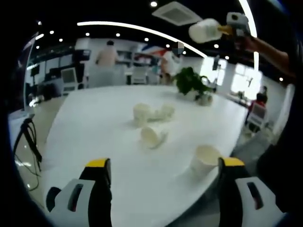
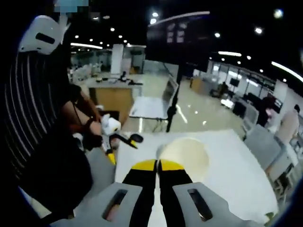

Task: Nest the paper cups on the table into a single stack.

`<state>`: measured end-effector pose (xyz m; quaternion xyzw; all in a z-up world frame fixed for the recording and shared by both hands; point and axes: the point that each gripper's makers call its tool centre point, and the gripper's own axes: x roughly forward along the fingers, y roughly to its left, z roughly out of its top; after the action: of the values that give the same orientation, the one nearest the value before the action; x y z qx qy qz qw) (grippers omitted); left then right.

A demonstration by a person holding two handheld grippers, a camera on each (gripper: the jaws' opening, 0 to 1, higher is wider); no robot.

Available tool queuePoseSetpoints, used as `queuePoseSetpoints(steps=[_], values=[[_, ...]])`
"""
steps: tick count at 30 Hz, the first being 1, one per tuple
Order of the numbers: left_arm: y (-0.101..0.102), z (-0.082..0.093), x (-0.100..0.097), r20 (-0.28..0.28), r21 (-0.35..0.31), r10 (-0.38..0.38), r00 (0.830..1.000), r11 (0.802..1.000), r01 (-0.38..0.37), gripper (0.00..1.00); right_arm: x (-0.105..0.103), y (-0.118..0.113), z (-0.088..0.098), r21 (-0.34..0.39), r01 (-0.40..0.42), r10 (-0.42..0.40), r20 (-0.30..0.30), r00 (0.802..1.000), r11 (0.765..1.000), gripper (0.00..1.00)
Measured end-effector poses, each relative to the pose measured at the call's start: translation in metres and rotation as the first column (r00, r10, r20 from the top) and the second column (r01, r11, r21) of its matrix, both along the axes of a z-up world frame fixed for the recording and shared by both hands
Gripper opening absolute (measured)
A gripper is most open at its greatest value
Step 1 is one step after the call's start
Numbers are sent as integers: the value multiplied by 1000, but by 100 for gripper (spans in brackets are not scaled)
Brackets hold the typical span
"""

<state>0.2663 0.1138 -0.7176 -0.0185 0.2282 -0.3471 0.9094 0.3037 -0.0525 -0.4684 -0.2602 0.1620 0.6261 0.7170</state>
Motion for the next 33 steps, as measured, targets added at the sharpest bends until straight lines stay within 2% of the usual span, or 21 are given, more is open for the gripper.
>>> queuePoseSetpoints(steps=[2, 9, 13, 17, 21, 22, 25, 29, 33], values=[[0, 0, 0, 0, -5, 2, 1000, 1000, -2, 93, -5, 4, -7, -50, -31, 33, 45, 998, 998, 0], [5, -1, -1, -4, -2, 12, 1000, 1000, -12, 92, -28, 19, -32, -193, -146, 166, 94, 982, 970, 0], [4, -1, -2, -4, -5, 12, 1000, 1000, -12, 92, -40, 22, -58, -313, -219, 266, 116, 957, 924, 0], [3, -2, -2, -5, -8, 11, 1000, 1000, -11, 92, -53, 30, -80, -350, -261, 310, 90, 946, 900, 0], [4, -3, -3, -6, -12, 12, 1000, 1000, -12, 92, -71, 36, -109, -397, -344, 402, 70, 913, 851, 0], [4, -3, -3, -6, -12, 12, 1000, 1000, -12, 92, -75, 36, -119, -415, -368, 429, 63, 901, 832, 0], [5, -4, -4, -7, -12, 14, 1000, 1000, -14, 92, -78, 33, -138, -469, -384, 461, 57, 886, 796, 0], [6, -4, -5, -9, -17, 19, 1000, 1000, -19, 92, -88, 35, -161, -495, -411, 488, 29, 873, 765, 0], [7, -5, -7, -12, -18, 21, 1000, 1000, -21, 92, -94, 31, -186, -558, -437, 533, 11, 846, 706, 0]])
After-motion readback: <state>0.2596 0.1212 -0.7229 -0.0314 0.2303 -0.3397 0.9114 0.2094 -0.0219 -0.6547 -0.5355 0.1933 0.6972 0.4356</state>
